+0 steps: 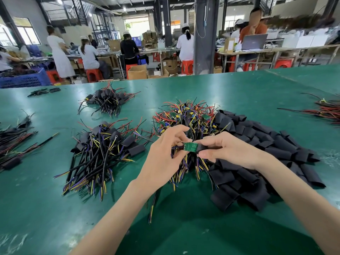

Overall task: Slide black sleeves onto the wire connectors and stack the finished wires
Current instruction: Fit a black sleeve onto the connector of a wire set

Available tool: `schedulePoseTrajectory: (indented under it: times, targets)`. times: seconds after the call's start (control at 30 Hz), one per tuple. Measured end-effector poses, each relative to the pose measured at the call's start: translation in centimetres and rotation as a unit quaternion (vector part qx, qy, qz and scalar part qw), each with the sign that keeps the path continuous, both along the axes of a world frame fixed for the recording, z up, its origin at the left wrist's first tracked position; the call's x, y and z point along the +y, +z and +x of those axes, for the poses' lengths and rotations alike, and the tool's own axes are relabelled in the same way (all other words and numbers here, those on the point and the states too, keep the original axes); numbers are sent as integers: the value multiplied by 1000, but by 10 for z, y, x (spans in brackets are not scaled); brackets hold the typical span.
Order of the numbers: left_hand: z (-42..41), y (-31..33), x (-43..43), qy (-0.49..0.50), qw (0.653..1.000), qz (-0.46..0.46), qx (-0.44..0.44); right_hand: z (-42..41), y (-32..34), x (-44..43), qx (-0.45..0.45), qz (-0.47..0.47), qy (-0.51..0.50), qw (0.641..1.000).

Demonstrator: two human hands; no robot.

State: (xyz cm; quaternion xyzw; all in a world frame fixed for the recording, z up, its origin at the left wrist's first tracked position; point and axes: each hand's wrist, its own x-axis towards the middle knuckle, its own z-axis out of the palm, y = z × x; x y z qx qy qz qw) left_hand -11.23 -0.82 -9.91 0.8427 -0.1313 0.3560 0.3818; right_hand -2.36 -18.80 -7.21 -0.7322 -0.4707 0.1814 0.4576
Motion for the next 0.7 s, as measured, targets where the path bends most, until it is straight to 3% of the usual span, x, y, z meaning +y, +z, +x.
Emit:
schedulePoseTrajectory:
  times: [0.07, 0.13, 0.23, 0.37, 0.47, 0.53, 0.7]
  targets:
    - [-1, 2, 1, 2, 1000, 5, 5, 0, -1, 3, -15, 19, -29, 999]
    - [-2, 4, 3, 9, 1000, 15, 14, -1, -2, 7, -113, 6, -73, 991]
    - [-2, 6, 4, 11, 1000, 13, 26, -7, -3, 12, -272, 0, -107, 956]
    - [-2, 5, 6, 13, 999, 8, 31, -15, -7, 14, -377, -13, -98, 921]
    - [-2, 5, 6, 12, 999, -3, 31, -22, -12, 17, -470, -64, -115, 873]
    - [-1, 5, 6, 5, 1000, -9, 28, -24, -13, 18, -487, -76, -121, 862]
    - [-1, 8, 5, -26, 999, -28, 38, -17, -7, 18, -383, -7, -147, 912]
